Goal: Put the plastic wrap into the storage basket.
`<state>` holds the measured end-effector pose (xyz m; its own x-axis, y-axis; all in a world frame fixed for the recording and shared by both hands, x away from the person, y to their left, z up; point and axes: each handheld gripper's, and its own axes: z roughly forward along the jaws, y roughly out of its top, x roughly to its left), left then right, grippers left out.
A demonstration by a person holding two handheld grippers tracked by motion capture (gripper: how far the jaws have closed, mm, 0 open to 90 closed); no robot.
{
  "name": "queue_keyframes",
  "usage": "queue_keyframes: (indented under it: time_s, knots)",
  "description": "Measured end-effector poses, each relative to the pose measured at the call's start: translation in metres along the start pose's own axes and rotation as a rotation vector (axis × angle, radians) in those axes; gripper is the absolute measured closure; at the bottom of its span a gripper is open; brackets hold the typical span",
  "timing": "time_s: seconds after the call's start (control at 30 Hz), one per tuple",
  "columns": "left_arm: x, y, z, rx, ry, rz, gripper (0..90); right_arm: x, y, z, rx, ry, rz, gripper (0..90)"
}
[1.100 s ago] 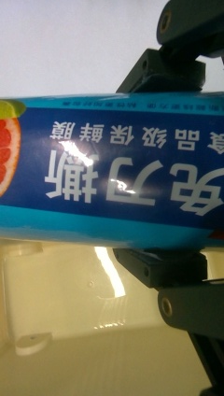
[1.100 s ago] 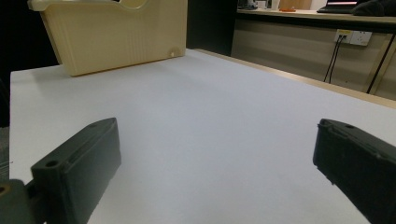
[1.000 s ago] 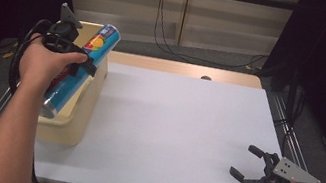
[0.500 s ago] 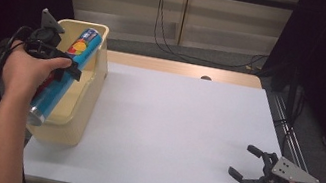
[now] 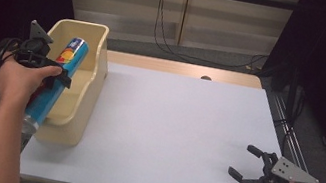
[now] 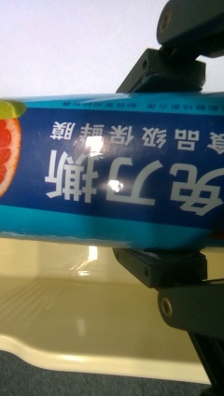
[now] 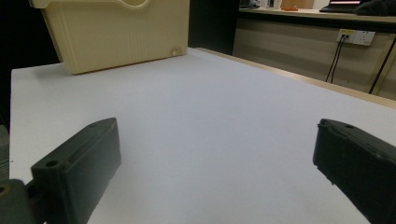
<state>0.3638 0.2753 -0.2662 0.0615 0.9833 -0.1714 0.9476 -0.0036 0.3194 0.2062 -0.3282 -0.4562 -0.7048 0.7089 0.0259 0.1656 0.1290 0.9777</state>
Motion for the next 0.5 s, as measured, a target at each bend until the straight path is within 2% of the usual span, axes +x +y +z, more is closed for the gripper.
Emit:
queue_keyframes:
  time_s: [0.5]
  knots:
    - [0.0079, -0.0091, 0.0062, 0.035, -0.002, -0.026, 31.7, -0.0003, 0.0002, 0.0006, 0.001, 0.002, -0.003, 0.6]
